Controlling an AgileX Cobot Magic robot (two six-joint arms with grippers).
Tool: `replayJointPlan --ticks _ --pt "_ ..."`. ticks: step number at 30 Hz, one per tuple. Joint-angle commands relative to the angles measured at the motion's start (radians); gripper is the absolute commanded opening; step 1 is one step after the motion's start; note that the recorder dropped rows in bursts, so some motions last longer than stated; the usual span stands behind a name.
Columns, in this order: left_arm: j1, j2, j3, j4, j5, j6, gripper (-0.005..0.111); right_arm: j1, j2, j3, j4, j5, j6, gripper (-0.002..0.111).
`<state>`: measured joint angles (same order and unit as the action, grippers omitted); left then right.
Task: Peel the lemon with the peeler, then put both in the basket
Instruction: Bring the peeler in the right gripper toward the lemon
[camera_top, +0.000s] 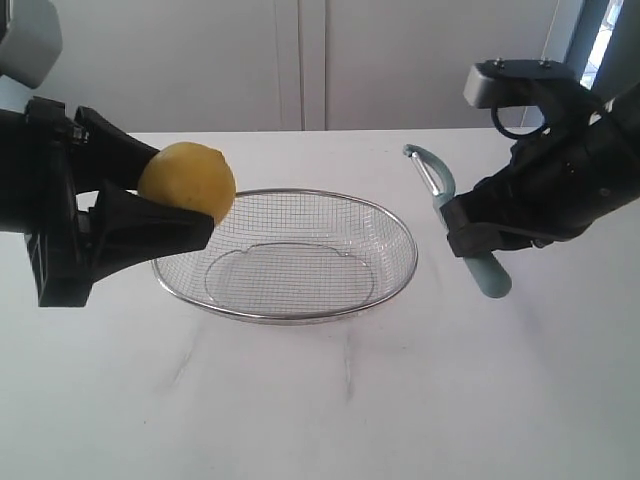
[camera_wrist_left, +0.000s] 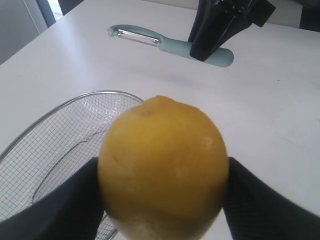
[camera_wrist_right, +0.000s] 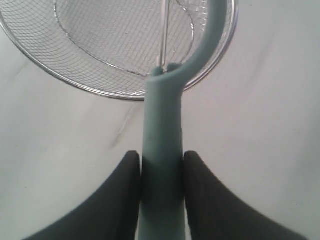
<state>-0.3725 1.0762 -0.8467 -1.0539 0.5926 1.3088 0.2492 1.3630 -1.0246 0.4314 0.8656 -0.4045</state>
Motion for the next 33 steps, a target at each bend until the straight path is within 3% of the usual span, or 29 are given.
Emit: replayJointPlan --ticks 1,7,13,33 --pt "0.004 -0.011 0.001 -0.049 0.004 0.008 0.000 0.000 -0.008 0.003 0.043 0.003 -0.046 0.000" --pt "0.004 -0.011 0.001 -0.049 -0.067 0.006 0.000 0.002 -0.008 0.003 0.061 0.003 -0.049 0.000" --pt "0.004 -0.005 0.001 -0.049 -0.069 0.004 0.000 0.084 0.026 0.003 0.069 0.000 -0.061 0.000" --pt "0.004 -0.005 0.001 -0.036 -0.107 0.001 0.000 0.210 0.064 -0.001 0.206 -0.045 -0.089 0.000"
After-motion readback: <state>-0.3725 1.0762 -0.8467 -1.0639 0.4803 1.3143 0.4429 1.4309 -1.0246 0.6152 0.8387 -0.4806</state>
